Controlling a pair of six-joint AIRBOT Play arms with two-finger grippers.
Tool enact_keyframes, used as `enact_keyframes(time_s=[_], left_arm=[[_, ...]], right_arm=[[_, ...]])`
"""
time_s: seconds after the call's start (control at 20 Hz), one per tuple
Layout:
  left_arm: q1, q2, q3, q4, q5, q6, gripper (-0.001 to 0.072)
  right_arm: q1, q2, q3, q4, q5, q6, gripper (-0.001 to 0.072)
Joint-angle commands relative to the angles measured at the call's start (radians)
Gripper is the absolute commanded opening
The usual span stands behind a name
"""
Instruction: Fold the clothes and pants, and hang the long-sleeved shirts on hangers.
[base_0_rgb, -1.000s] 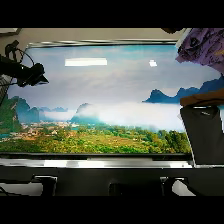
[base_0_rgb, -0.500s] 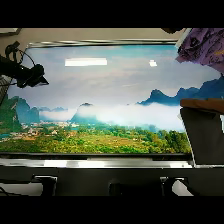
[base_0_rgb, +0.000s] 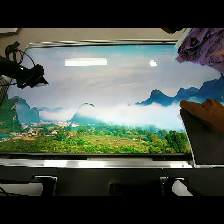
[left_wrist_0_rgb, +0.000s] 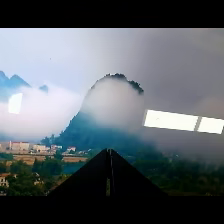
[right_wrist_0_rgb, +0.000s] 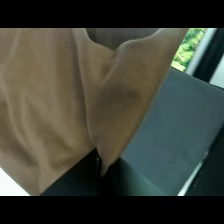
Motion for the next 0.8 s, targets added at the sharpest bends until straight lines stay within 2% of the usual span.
enact_keyframes(time_s=[0.0, 0.25, 0.75], left_arm=[[0.0, 0.0, 0.0, 0.001, 0.0, 0.0, 0.0014], [0.0, 0.0, 0.0, 0.001, 0.0, 0.0, 0.0014], [0.0, 0.0, 0.0, 0.005, 0.0, 0.0, 0.0014]], right_arm=[[0.0, 0.029, -0.145, -0.053, 0.01, -0.008, 0.0025], [0.0, 0.077, -0.329, -0.134, 0.077, -0.005, 0.0026], [0.0, 0.076, -0.445, -0.216, 0.07, 0.043, 0.0027]])
